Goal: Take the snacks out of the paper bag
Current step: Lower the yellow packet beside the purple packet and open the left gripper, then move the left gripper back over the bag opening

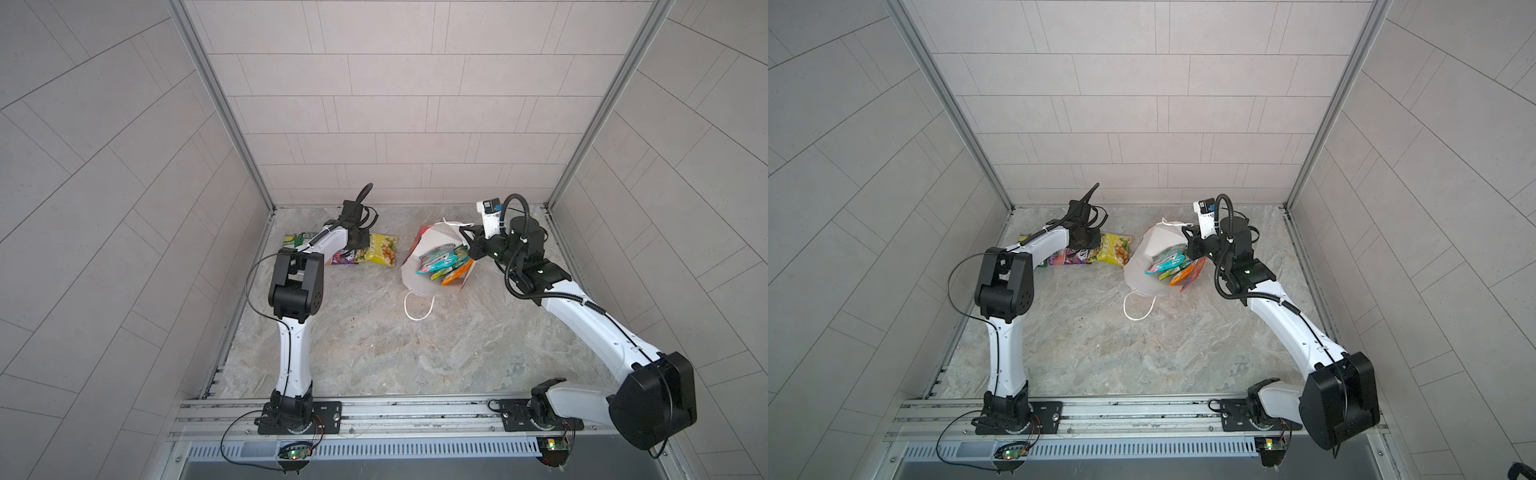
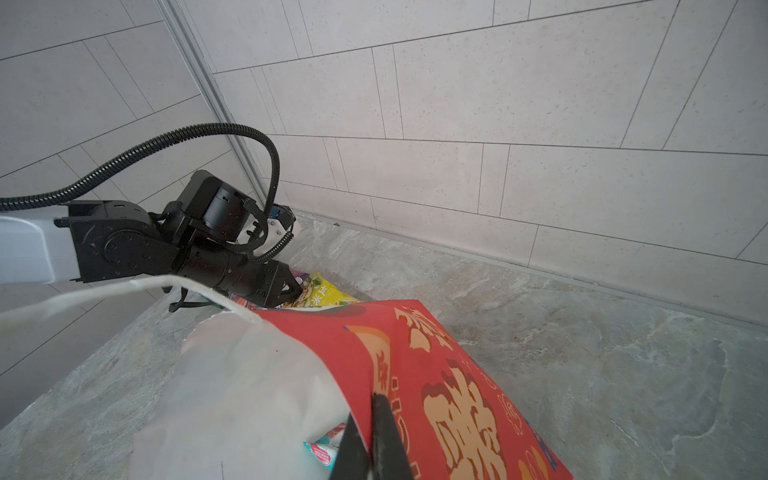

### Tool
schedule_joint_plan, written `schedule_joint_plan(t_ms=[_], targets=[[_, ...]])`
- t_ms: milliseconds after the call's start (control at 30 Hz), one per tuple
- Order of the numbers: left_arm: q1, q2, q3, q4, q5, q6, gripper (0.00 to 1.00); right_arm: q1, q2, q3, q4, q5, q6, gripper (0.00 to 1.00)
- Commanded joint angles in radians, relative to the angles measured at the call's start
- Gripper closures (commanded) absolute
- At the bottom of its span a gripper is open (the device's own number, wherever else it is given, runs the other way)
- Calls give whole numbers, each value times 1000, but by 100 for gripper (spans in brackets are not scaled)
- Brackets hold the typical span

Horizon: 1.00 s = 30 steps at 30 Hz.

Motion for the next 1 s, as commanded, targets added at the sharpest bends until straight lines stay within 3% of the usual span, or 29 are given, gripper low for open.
schedule_joint_plan(t_ms=[0, 200, 500, 633, 767, 967], targets=[[7, -33, -16, 5, -30, -7, 66, -7, -17, 7, 27, -2, -5, 100], [7, -100, -20, 1, -40, -2, 54, -7, -17, 16, 13, -7, -8, 100], [6, -320, -136, 66, -17, -34, 50, -7, -11, 15, 12, 5, -10, 100], [7, -468, -262, 175, 49, -92, 49, -7, -10, 11, 17, 20, -12, 100], [3, -648, -476, 394, 114, -167, 43, -7, -3, 10, 15, 32, -20, 100], [-26, -893, -665, 454, 89, -217, 41, -7, 35, 10, 36, 31, -16, 100]])
